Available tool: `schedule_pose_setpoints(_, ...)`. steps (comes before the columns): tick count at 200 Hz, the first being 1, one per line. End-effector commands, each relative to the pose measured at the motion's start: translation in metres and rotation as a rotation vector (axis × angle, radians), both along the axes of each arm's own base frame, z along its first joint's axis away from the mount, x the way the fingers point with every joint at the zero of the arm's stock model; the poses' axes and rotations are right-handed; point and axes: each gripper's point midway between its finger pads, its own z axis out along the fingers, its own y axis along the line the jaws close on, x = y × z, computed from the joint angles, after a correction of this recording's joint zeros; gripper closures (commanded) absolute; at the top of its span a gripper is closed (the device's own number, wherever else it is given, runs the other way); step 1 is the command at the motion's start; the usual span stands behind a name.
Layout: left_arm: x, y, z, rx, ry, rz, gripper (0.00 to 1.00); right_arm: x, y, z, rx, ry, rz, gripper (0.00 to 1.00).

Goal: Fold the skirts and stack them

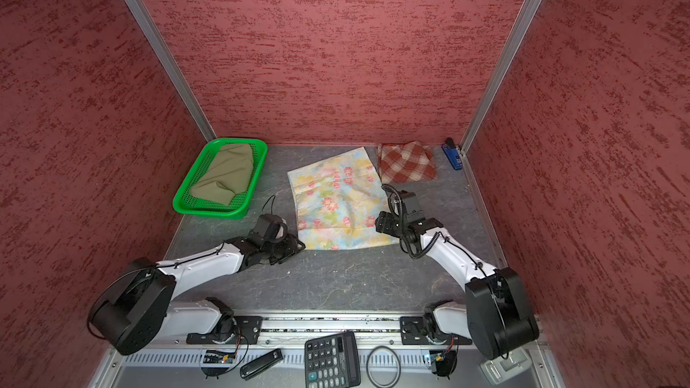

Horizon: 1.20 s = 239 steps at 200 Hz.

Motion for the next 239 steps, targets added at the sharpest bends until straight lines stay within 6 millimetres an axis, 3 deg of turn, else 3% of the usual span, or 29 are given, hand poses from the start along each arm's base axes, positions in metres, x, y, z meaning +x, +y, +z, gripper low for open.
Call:
schedule_pose_setpoints(1,-0.003,0.016,-0.010,0.122,0.063,0.014,0.65,0.007,-0.003,0.007,-0.028,-0.045,-0.027,0.22)
schedule_pose_setpoints(30,-0.008,0.035,-0.016,0.291,0.146,-0.029,0.72,0.007,-0.005,0.007,-0.040,-0.067,-0.040,0.22)
schedule_pose_setpoints(54,-0.004,0.039,-0.011,0.339,0.156,-0.057,0.72,0.005,-0.006,0.002,-0.046,-0.065,-0.040,0.22)
schedule_pose_setpoints(96,-0.002,0.054,0.021,0.370,0.091,-0.034,0.53,0.004,-0.002,0.000,-0.075,-0.049,-0.009,0.22)
schedule_pose_setpoints(122,-0.007,0.062,0.028,0.309,0.082,0.017,0.51,-0.001,0.000,-0.003,-0.092,-0.034,-0.007,0.23)
schedule_pose_setpoints(187,0.003,0.020,0.060,0.031,-0.013,0.070,0.42,-0.030,-0.013,-0.025,-0.054,0.039,-0.109,0.29)
schedule_pose_setpoints(239,0.001,0.011,0.036,-0.022,0.048,0.109,0.42,-0.043,-0.002,-0.036,0.053,0.094,-0.131,0.31)
